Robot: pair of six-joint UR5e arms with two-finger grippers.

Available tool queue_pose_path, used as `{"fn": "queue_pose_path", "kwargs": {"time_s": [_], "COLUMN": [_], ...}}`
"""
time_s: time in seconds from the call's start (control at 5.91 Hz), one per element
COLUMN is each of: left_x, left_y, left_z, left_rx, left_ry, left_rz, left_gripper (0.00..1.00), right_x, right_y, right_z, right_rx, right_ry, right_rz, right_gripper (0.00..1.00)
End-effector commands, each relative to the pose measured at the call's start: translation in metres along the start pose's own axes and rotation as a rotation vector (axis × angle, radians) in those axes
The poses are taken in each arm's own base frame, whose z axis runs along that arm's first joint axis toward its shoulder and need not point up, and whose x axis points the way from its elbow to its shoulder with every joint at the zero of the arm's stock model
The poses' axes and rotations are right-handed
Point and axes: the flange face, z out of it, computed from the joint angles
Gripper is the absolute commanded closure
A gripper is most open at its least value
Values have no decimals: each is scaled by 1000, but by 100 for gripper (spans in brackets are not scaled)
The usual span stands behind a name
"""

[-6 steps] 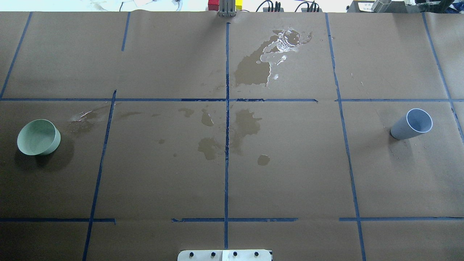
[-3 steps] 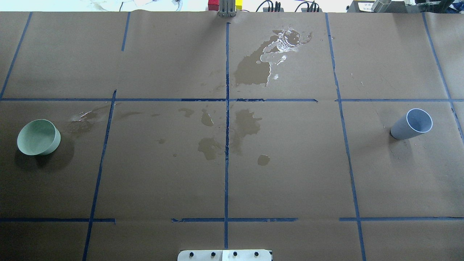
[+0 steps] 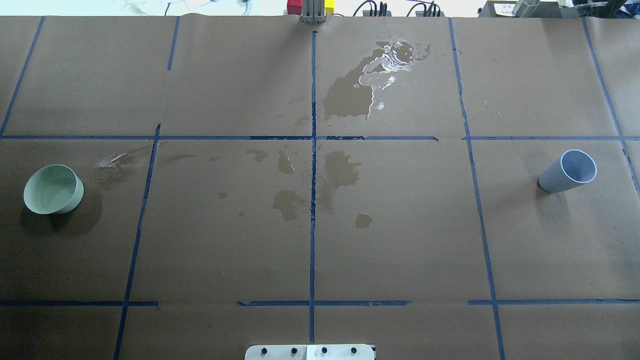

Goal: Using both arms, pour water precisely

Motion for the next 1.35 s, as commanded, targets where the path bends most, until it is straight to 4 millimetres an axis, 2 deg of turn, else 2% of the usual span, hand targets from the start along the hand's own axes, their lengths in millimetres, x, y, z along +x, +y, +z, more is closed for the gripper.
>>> {"fn": "queue_pose_path", "kwargs": {"time_s": [0.0, 0.17, 0.51, 0.85, 1.01, 1.18], "left_x": [45, 68, 74, 78, 77, 82], "left_y": [-24, -33, -40, -46, -58, -57], "left_z": [33, 60, 120, 165, 180, 188], "left_rx": [-26, -30, -27, -52, -69, -86], "left_ry": [18, 19, 39, 49, 49, 48], "left_rz": [-26, -148, -215, -206, -206, -198], "left_gripper": [0, 0, 0, 0, 0, 2], "right_x": [-3, -5, -6, -9, -11, -11], "right_y": [-1, -3, -4, -6, -7, -7], "right_z": [2, 3, 5, 7, 8, 8], "right_rx": [3, 3, 0, -5, -6, -7], "right_ry": [-1, -2, -3, -2, -4, -4], "right_rz": [-14, -19, -22, -31, -33, -33], "right_gripper": [0, 0, 0, 0, 0, 0]}}
